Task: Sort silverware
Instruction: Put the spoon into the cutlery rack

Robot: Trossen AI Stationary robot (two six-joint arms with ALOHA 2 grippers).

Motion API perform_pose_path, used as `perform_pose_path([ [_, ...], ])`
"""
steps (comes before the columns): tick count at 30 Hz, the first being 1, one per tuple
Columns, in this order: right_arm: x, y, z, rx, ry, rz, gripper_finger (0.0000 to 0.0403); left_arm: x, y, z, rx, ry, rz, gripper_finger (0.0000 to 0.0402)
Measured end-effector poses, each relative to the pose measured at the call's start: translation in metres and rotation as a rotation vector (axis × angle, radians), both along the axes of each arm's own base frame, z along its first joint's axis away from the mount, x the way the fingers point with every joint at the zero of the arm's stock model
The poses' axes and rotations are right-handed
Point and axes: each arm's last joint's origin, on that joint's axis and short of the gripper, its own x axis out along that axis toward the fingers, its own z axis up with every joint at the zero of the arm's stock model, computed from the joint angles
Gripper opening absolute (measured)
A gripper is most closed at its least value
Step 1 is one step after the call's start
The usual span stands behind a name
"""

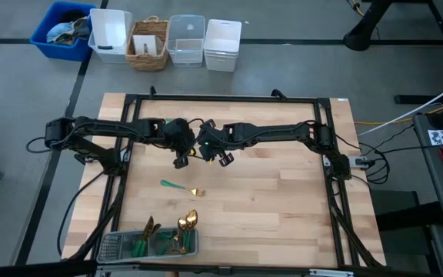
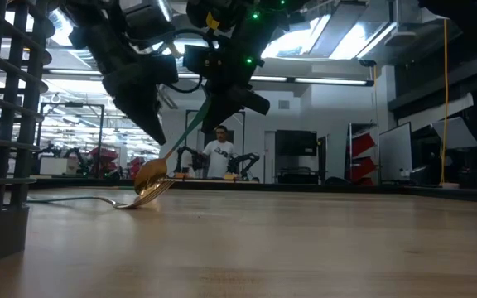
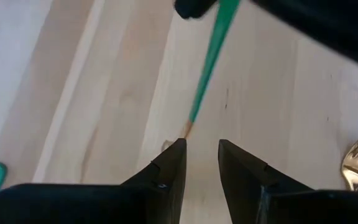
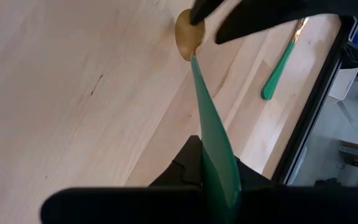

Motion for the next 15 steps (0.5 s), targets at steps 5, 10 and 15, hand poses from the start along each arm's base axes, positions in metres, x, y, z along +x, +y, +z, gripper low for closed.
perform_pose_path([
  [5,0.000,0.000,0.000,0.000,0.000,0.000,0.0001,-0.001,-0.004,-0.013,0.035,-0.033,-0.023,0.0086],
  [10,0.000,0.000,0.000,0.000,0.000,0.000,0.0001,-0.002,-0.005,-0.021,0.074,-0.055,-0.013,0.0086],
  [15,0.000,0.000,0.000,0.000,0.000,0.000,0.0001,-0.004,-0.005,-0.026,0.077,-0.062,-0.012,0.0086],
])
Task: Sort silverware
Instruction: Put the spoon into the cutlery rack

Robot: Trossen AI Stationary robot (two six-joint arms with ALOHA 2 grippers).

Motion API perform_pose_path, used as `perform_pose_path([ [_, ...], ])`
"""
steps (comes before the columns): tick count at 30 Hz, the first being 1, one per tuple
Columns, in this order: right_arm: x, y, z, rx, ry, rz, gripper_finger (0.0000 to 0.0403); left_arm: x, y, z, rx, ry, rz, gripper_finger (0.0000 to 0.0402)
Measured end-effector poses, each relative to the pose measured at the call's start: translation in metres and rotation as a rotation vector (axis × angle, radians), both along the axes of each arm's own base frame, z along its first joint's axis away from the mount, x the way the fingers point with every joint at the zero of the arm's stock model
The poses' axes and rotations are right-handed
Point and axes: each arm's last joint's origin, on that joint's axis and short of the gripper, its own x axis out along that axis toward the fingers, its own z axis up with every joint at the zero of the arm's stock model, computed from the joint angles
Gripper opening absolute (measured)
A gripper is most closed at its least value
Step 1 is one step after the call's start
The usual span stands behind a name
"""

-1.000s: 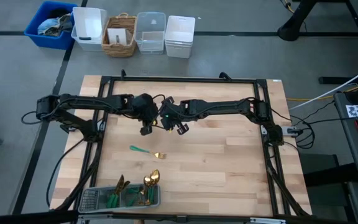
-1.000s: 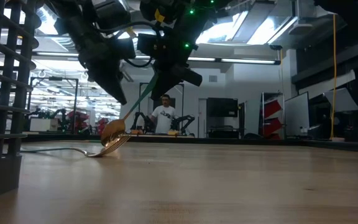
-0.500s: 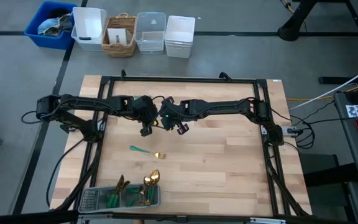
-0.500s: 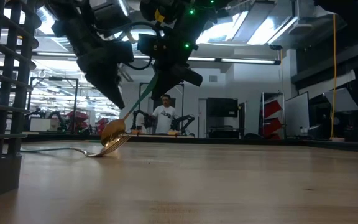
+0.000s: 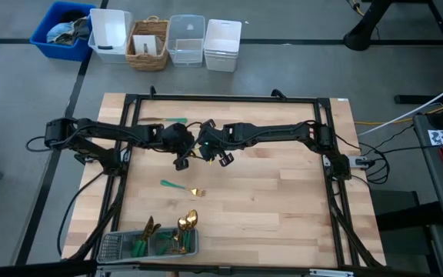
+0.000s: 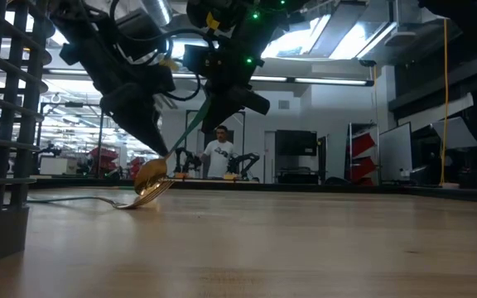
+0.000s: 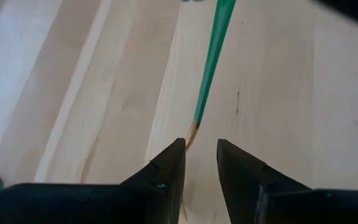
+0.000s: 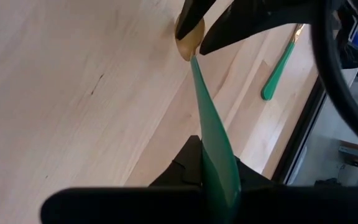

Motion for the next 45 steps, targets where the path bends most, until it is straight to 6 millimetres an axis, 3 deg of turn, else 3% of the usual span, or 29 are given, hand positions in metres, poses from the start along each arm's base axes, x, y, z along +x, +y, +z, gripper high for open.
perform_pose_path([
  [12,0.000,0.000,0.000,0.000,-0.001,0.000,0.0001,0.002,0.001,-0.003,0.060,0.011,-0.041,0.0086],
  [19,0.000,0.000,0.000,0.000,-0.001,0.000,0.0001,0.013,0.004,-0.021,0.087,0.038,-0.042,0.0085],
  [27,-0.001,-0.001,0.000,0.007,0.009,-0.003,0.0001,0.014,0.005,-0.025,0.140,0.077,-0.049,0.0015],
  [31,-0.001,-0.001,0.000,0.003,0.013,-0.007,0.0001,0.014,0.005,-0.025,0.140,0.075,-0.048,0.0016],
  [37,-0.003,-0.001,-0.001,-0.029,0.029,-0.025,0.0008,0.015,0.004,-0.024,0.048,0.052,-0.036,0.0012],
  [45,-0.010,-0.006,0.000,-0.242,0.106,-0.132,0.0056,0.020,0.000,-0.012,-0.187,0.057,-0.047,0.0001],
])
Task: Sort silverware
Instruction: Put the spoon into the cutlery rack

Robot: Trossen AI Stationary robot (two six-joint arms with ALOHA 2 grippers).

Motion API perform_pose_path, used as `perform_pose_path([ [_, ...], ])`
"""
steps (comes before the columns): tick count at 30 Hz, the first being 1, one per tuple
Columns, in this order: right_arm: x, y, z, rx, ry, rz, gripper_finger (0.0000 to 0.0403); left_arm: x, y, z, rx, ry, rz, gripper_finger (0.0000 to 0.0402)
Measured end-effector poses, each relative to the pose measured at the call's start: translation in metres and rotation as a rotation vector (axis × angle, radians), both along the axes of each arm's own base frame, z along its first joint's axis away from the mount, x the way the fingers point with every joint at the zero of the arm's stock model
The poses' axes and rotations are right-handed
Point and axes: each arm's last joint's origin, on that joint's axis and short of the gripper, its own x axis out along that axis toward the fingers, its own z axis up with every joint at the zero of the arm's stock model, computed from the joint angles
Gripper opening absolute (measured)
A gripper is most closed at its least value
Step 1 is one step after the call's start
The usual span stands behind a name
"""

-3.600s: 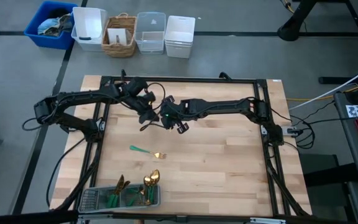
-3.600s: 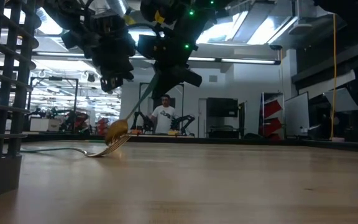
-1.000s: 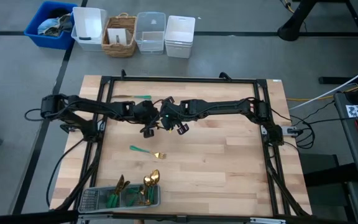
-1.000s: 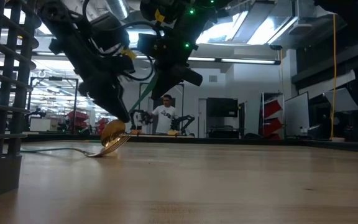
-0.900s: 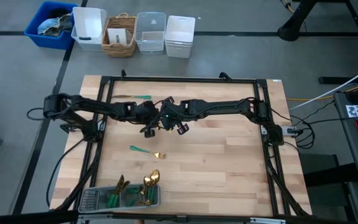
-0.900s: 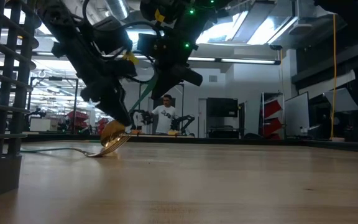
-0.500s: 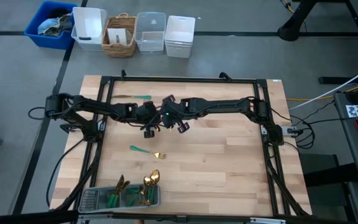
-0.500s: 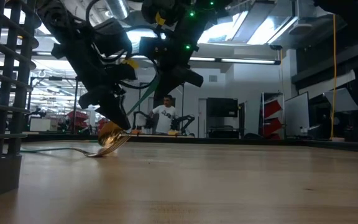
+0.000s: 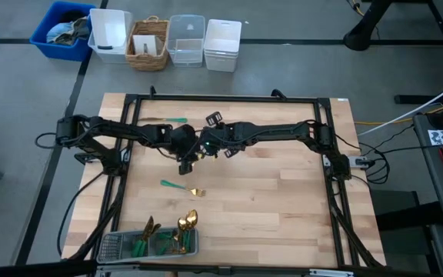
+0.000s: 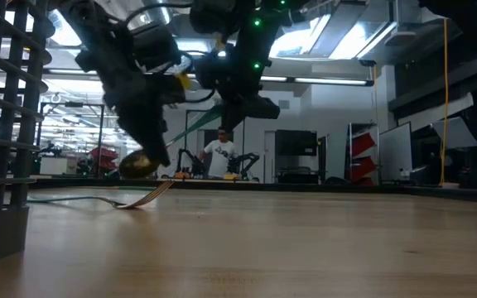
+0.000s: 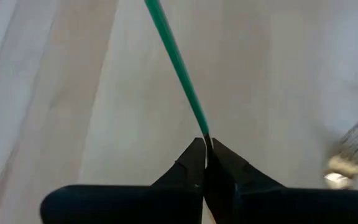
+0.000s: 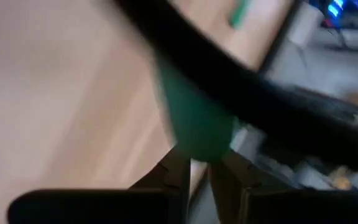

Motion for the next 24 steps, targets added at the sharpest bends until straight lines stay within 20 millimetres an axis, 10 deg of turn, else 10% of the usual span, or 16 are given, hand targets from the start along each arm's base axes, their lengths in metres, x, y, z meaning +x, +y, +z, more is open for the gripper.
perform_pose_path([
  [10,-0.014,-0.004,0.006,-0.189,0.113,-0.097,0.0068,-0.005,0.017,0.014,-0.214,-0.071,0.137,0.0001],
  [24,-0.086,-0.030,0.068,0.149,0.121,-0.382,0.0067,-0.021,0.046,0.035,-0.428,-0.191,0.317,0.0001],
])
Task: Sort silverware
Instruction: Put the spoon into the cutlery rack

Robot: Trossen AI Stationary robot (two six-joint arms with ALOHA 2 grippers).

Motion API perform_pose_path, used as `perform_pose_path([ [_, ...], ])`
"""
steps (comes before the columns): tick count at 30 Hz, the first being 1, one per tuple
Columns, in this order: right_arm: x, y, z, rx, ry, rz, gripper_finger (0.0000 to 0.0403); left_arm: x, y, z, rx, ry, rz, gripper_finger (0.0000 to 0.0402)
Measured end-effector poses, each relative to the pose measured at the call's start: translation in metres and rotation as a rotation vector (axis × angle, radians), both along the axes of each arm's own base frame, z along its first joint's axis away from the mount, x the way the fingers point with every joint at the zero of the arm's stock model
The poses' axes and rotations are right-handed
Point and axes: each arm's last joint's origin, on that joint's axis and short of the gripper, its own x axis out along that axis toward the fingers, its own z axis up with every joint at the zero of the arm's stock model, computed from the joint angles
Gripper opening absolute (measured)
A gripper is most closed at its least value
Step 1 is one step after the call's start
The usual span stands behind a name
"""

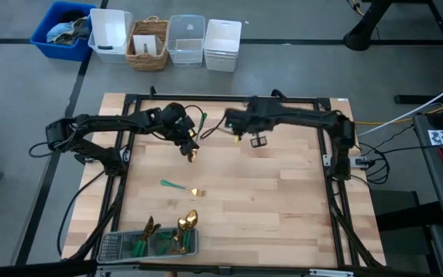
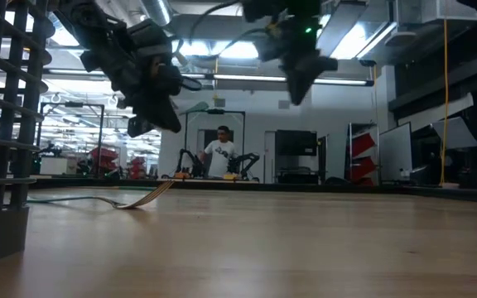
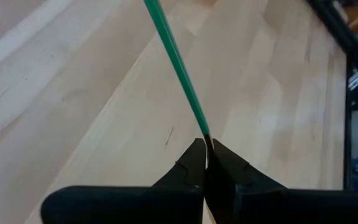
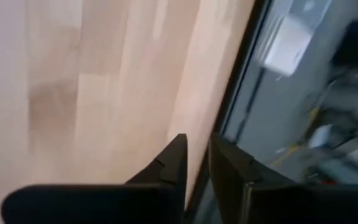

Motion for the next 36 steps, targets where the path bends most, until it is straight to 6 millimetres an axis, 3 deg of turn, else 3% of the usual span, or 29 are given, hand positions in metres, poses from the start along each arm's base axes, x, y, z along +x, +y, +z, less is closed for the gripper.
perform_pose_path([
  [6,-0.037,-0.009,0.036,0.085,-0.067,-0.128,0.0022,0.006,0.004,0.007,-0.063,-0.082,0.098,0.0001],
  [9,-0.051,-0.002,0.053,0.190,-0.135,-0.106,0.0006,0.009,0.006,0.011,-0.093,-0.134,0.131,0.0001],
  [13,-0.074,0.013,0.065,0.303,-0.220,-0.067,0.0016,0.013,0.006,0.016,-0.087,-0.194,0.094,0.0001],
  [18,-0.122,0.031,0.050,0.322,-0.341,-0.100,0.0018,0.013,0.006,0.016,-0.057,-0.202,0.063,0.0001],
  [23,-0.160,0.045,0.019,0.331,-0.689,-0.084,0.0018,0.016,0.006,0.022,-0.070,-0.261,0.087,0.0001],
  [30,-0.160,0.060,-0.012,0.422,-1.360,0.209,0.0018,0.037,0.000,0.031,-0.133,-0.434,0.169,0.0000],
  [33,-0.157,0.063,-0.020,0.470,-1.459,0.337,0.0018,0.048,-0.006,0.032,-0.140,-0.505,0.204,0.0000],
  [36,-0.153,0.063,-0.024,0.483,-1.464,0.356,0.0018,0.057,-0.011,0.032,-0.117,-0.568,0.225,0.0000],
])
